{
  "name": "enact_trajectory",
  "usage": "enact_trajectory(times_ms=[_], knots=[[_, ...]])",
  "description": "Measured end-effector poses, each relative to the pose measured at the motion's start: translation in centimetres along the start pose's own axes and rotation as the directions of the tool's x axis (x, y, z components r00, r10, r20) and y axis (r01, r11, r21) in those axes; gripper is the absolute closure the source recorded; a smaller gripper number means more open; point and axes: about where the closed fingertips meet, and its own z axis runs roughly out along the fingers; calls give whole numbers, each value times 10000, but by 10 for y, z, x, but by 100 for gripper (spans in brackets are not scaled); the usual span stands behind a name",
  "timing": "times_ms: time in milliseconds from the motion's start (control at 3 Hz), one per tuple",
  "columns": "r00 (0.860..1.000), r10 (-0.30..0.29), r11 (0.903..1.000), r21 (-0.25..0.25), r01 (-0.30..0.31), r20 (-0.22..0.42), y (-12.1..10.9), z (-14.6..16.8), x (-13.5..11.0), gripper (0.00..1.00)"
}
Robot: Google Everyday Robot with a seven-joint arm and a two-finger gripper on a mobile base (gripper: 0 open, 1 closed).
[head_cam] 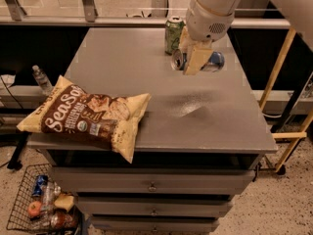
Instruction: Place redbull can upright
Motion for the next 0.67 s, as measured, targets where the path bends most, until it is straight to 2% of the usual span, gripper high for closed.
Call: enact_trajectory(times_ms=[333, 667], knots=[[9684, 1429, 9879, 304, -1522, 2043, 3, -23, 9, 100], [8791, 2489, 9578, 312, -2857, 4065, 9, -41, 8, 100]])
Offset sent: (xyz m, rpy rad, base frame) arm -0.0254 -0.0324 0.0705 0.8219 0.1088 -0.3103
